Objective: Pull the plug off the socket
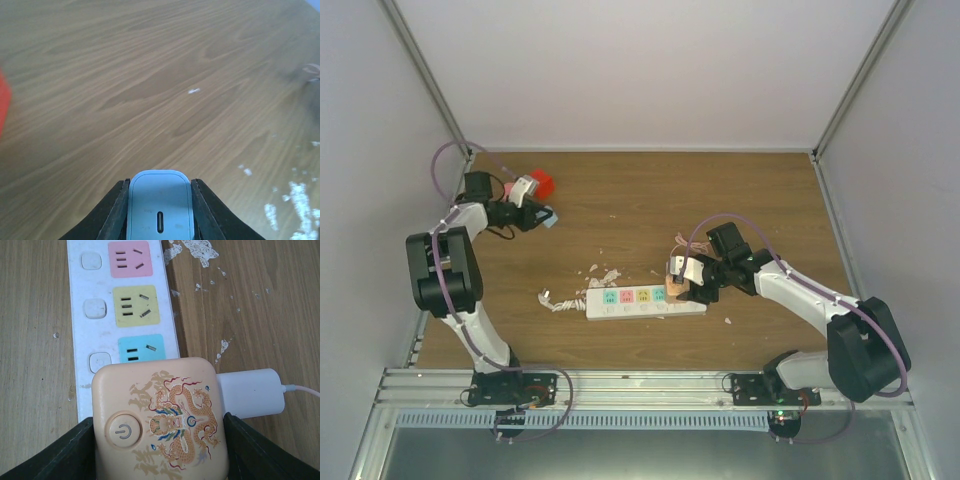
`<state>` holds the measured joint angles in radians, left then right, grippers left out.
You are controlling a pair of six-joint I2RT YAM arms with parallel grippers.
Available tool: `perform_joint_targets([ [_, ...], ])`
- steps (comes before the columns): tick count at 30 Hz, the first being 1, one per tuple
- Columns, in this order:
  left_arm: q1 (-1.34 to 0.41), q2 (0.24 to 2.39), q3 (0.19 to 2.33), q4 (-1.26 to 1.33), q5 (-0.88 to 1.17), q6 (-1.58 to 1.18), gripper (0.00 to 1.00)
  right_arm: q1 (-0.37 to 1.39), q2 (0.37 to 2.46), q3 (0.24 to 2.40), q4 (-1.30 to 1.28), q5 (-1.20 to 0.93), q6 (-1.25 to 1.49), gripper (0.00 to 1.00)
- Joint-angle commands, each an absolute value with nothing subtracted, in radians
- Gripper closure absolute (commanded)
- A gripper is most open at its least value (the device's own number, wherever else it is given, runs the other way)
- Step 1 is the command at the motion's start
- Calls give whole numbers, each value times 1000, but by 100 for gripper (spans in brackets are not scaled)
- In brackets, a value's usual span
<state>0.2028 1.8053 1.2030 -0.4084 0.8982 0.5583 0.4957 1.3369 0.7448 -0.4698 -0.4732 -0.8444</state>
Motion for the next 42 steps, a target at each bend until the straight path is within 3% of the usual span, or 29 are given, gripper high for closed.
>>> perform_joint_targets([
  [1, 282, 1889, 1246, -380, 888, 569, 83, 520, 1391, 702, -547, -439, -832, 53],
  [18, 501, 2178, 1467, -432, 942, 522, 77, 520, 1400, 710, -548, -447, -829, 53],
  [27, 514, 2199, 1491, -430, 874, 517, 61, 520, 1412, 717, -549, -450, -825, 53],
  [36, 514, 2143, 1450, -410, 845, 530, 32, 521, 1398, 716, -545, -452, -822, 52],
  [39, 509, 2100, 1425, -403, 844, 547, 23, 519, 1388, 718, -542, -451, -820, 47],
  [42, 501, 2044, 1405, -411, 843, 586, 18, 520, 1372, 724, -540, -455, -816, 37],
])
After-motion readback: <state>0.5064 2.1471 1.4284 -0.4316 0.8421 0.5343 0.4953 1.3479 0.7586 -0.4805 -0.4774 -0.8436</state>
